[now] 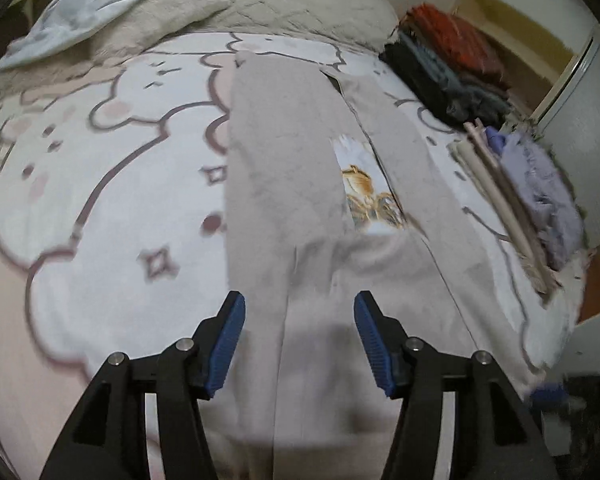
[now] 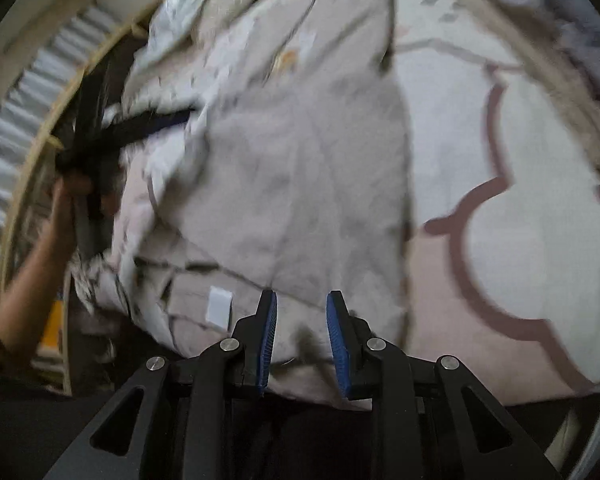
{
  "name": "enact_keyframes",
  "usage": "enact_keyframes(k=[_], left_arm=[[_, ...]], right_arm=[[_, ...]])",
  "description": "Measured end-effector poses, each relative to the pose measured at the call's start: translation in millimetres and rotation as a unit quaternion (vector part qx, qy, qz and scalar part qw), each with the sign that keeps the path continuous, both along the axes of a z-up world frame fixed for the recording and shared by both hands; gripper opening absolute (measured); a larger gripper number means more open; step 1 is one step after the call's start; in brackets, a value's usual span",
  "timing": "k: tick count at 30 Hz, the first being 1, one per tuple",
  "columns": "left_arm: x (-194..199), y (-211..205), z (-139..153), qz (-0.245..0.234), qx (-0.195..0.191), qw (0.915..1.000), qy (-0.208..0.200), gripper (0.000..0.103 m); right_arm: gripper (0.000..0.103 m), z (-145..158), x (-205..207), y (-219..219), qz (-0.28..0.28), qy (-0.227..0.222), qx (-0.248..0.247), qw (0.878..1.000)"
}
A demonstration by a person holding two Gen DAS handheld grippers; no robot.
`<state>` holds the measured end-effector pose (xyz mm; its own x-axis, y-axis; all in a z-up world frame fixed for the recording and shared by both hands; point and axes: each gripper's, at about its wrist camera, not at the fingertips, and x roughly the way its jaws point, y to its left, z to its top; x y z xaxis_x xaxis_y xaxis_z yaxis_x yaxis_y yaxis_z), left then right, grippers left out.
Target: Fold clothes
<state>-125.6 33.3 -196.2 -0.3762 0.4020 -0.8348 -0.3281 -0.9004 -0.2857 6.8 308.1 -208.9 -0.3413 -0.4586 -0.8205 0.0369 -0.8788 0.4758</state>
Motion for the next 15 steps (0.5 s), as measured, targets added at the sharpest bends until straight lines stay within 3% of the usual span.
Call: enact_keyframes(k=[2,4,6,15], left_arm=[[21.0,-18.0,1.3,0.007,0.022,0.9995,-0.019,0.057],[38.9,-24.1,0.6,0.012,0.027,0.9991,-0.029,0.057],[58.7,-25.4,-2.8,0.014,0.027,0.9988,-0.038,0.057],[104.8,-9.0,-31.9,0.033,0.054,0.9930,-0.099,0.057]], right_arm=[[0.027,2.8,1.7,15.5,-0.026,0.010,0.012,1.000],[0.034,1.7,0.4,28.0,-0.054,0.012,0.021,0.998],[0.069,0.1,0.0,37.8,-0.079,0.013,0.027,0.996],[0.069,-24.1,2.5,43.3,-0.110,-0.004,-0.017,0.994]])
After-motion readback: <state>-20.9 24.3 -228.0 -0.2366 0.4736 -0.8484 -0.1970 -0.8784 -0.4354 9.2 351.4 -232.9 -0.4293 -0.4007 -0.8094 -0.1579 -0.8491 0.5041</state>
